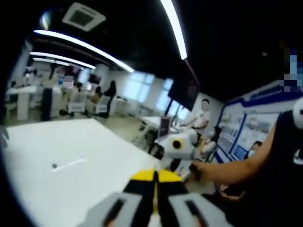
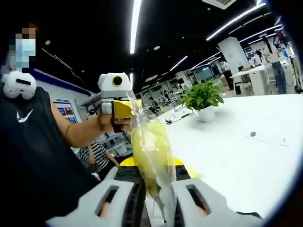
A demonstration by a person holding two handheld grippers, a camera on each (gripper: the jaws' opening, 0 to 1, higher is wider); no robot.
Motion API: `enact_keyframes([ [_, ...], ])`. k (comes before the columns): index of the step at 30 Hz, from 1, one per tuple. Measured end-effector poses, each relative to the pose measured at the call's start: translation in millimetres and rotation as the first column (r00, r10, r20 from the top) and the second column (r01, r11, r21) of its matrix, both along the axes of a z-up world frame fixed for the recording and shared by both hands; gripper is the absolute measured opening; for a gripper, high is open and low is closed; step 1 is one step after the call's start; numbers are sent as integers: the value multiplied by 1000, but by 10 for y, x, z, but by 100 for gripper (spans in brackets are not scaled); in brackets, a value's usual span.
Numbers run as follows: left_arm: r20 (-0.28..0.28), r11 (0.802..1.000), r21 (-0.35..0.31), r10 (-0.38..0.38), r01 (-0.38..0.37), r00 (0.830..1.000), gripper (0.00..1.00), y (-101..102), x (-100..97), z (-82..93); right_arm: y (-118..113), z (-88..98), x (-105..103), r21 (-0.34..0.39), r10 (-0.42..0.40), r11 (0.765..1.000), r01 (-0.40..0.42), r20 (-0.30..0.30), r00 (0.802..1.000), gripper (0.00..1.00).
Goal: Compare the silicone blocks by pressing each to a similar depth, holding the contact briefly, and releasing to observe deformation and rebound differences across the visible hardness samples.
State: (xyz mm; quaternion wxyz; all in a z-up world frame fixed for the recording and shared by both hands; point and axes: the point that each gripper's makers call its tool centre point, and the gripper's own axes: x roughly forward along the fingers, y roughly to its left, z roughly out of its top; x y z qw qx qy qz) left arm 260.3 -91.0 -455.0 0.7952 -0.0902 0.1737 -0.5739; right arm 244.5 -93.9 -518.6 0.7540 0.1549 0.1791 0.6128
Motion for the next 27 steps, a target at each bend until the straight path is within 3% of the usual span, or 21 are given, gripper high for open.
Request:
enact_keyframes([
  [2,40,1000,28,-3,2,999,0,5,2,-24,3,-13,-3,-19,-7,1000,7,12,1000,3],
  [9,46,999,44,-7,5,999,0,17,8,-56,-1,-47,-35,-52,13,999,-13,2,1000,1],
  [11,85,998,62,-16,11,996,0,10,9,-70,0,-58,-54,-67,21,998,-22,-9,1000,1],
  [19,101,996,90,-19,10,995,1,-56,-25,-109,-19,-108,-102,-102,49,994,-51,-17,999,2],
  [22,84,994,96,-50,42,995,2,-83,-69,-137,-16,-119,-148,-146,73,987,-69,28,997,2],
  [24,113,990,134,-52,36,992,1,-85,-56,-180,5,-124,-167,-155,78,985,-76,10,997,2],
  [27,116,991,124,-54,40,992,0,-99,-77,-161,-36,-139,-156,-149,71,986,-69,11,997,2],
])
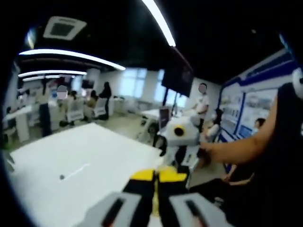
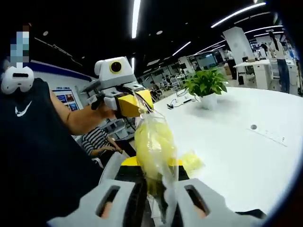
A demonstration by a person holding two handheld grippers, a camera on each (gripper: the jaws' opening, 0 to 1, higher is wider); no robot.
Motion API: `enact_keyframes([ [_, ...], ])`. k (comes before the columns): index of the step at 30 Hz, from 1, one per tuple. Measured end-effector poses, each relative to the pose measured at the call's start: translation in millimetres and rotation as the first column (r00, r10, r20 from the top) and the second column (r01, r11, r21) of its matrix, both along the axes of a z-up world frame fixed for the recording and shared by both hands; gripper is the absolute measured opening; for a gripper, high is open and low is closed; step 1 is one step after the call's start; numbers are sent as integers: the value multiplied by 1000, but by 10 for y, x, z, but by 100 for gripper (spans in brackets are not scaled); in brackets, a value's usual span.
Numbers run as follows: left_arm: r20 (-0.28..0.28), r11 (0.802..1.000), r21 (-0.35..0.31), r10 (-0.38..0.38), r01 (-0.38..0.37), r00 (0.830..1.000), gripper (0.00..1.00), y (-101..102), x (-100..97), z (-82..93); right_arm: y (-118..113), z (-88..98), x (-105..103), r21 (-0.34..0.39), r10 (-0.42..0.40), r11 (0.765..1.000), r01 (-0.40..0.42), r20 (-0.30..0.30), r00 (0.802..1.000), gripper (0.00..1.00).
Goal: Compare the silicone blocks by pressing each to a similar depth, holding the contact briefly, and releasing to observe deformation and rebound differences across the visible hardness samples.
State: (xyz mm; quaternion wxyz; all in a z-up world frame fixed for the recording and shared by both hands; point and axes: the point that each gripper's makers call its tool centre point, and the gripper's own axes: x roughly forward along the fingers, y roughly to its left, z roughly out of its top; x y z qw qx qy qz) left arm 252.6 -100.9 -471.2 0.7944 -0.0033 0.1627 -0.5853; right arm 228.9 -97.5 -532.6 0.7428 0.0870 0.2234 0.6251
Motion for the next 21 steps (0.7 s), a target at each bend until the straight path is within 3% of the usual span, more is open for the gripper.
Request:
enact_keyframes([
  [6,-11,1000,-5,-10,10,1000,2,-4,-14,-66,19,-26,-65,-16,25,1000,-25,-9,1000,2],
  [7,-27,1000,-5,-15,15,1000,1,-4,-28,-85,15,-40,-79,-21,26,999,-26,-11,1000,2],
  [8,-88,1000,-1,-21,21,996,0,-2,-84,-106,14,-57,-85,-26,29,999,-30,-11,1000,2],
  [9,-87,1000,10,-20,21,996,0,2,-76,-113,18,-73,-105,-29,35,999,-35,-6,999,2],
  [10,-48,999,31,-5,7,999,0,3,-46,-124,25,-80,-109,-28,33,999,-33,-17,999,3],
  [13,-89,1000,1,17,-17,996,0,-19,-38,-107,-10,-83,-93,-3,30,1000,-30,-39,999,5],
  [14,-89,1000,2,15,-15,996,0,-33,-50,-106,-30,-85,-83,7,35,999,-35,-1,999,6],
  [16,-93,1000,21,13,-11,996,0,-72,-83,-118,-48,-116,-104,10,39,999,-38,-10,999,7],
  [17,-67,999,30,22,-20,997,0,-73,-71,-122,-52,-125,-88,12,18,1000,-18,-16,1000,8],
  [21,-110,1000,-2,25,-26,994,0,-80,-56,-132,-74,-145,-57,29,-6,1000,7,-16,1000,10],
])
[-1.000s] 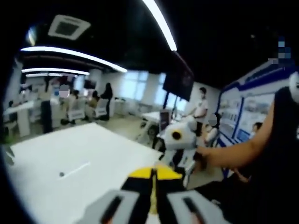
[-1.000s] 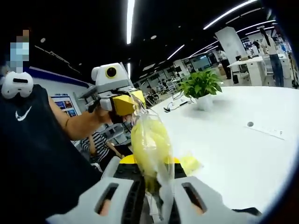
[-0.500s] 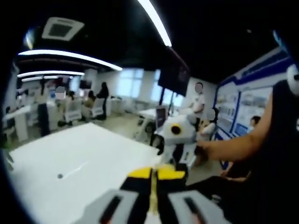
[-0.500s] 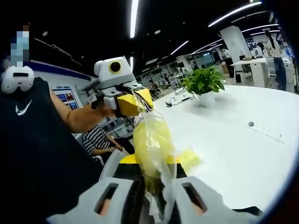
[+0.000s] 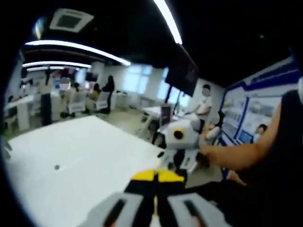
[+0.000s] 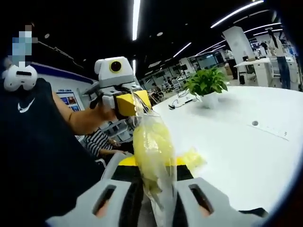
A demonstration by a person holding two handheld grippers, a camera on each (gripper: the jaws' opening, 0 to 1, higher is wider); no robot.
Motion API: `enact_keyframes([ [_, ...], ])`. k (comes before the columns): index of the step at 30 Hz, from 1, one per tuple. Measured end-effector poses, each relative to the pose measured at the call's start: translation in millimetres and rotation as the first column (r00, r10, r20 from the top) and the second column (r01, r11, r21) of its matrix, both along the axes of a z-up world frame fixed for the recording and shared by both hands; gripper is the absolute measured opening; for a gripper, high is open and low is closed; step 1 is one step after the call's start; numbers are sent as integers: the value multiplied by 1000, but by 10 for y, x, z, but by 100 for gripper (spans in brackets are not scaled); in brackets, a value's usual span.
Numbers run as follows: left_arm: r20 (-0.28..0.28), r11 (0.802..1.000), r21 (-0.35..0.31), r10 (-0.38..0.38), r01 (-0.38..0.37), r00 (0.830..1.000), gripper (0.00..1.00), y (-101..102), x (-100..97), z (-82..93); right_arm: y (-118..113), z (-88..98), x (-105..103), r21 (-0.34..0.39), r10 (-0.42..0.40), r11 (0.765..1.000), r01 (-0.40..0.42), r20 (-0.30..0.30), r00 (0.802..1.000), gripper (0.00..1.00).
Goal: Compare the silicone blocks by pressing each to a similar depth, holding the contact briefly, and releasing to observe deformation and rebound differences across the visible hardness samples.
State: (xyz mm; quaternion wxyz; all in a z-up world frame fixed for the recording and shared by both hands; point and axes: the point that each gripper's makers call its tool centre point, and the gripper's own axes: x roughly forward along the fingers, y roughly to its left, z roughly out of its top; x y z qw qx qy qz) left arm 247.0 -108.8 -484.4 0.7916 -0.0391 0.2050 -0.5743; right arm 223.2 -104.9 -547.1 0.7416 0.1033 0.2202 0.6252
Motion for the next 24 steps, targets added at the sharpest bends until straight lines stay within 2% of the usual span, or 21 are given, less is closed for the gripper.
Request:
enact_keyframes([
  [5,16,1000,6,-18,18,1000,0,-24,-17,-11,2,-17,5,-3,0,1000,0,-8,1000,12],
  [7,15,1000,-1,-20,20,1000,0,-42,-19,6,-8,-21,21,-4,-6,1000,6,6,1000,13],
  [8,4,1000,-7,-16,16,1000,0,-55,-15,23,-13,-10,35,-1,-6,1000,6,47,999,14],
  [9,2,1000,-10,-13,13,1000,0,-59,-11,34,-7,1,45,6,-9,1000,9,62,998,14],
  [13,11,1000,-25,-14,14,1000,0,-67,2,91,0,78,100,55,-40,998,36,64,997,21],
  [16,2,999,-36,-8,8,1000,0,-61,24,96,19,105,138,62,-67,996,64,50,997,35],
  [18,-3,999,-37,-3,3,1000,0,-54,37,83,24,115,194,60,-103,993,98,79,992,47],
  [21,-8,999,-34,0,0,1000,0,-50,46,69,14,101,275,53,-157,987,152,100,983,73],
  [22,-10,999,-35,-1,0,1000,0,-49,45,69,0,107,311,55,-178,983,173,123,976,82],
  [24,-14,999,-41,0,0,1000,0,-48,48,79,-47,183,431,86,-250,968,237,216,944,97],
])
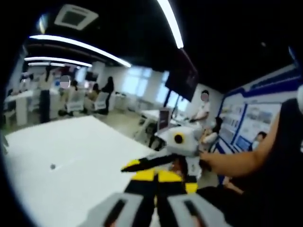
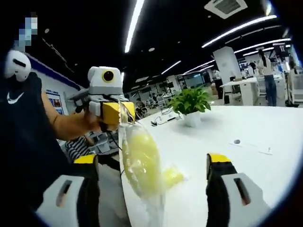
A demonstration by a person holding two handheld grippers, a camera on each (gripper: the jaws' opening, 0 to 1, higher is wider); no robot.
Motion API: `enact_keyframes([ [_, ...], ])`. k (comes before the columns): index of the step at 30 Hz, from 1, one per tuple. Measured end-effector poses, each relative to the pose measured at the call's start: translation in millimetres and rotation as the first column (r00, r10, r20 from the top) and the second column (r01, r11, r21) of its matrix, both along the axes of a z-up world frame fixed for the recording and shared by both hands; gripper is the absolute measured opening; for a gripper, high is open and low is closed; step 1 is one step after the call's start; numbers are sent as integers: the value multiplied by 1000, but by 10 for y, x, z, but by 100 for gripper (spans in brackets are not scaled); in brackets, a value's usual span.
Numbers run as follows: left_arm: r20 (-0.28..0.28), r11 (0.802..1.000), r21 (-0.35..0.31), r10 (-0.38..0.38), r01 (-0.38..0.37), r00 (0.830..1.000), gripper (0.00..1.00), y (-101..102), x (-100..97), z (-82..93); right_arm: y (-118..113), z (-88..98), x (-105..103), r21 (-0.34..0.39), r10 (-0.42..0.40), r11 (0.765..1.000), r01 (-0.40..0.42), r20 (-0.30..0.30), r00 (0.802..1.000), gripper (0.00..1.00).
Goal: Compare the silicone blocks by pressing each to a similar depth, holding the contact briefly, and releasing to observe deformation and rebound differences across the visible hardness samples.
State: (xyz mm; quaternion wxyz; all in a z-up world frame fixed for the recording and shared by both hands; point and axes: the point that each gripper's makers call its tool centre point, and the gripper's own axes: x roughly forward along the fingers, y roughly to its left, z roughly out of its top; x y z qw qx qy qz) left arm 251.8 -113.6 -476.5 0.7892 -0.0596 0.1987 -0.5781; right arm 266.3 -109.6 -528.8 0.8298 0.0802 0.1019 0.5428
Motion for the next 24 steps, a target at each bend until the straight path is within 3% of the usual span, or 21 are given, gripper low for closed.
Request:
enact_keyframes([
  [2,-1,1000,-4,2,-2,1000,0,0,4,8,-23,51,-53,13,-4,1000,4,2,1000,96],
  [4,-1,1000,-7,3,-3,1000,0,-4,5,20,-73,90,-8,3,-34,999,34,43,999,96],
  [13,-55,998,-53,38,-40,998,0,-14,117,75,-324,68,88,-17,-116,993,117,38,993,96],
  [18,-97,992,-79,91,-99,991,0,-58,218,-43,-529,-20,96,-59,-181,981,185,59,982,96],
  [24,-162,986,-98,118,-135,980,0,-120,249,-269,-827,-243,21,-66,-265,962,265,8,964,96],
])
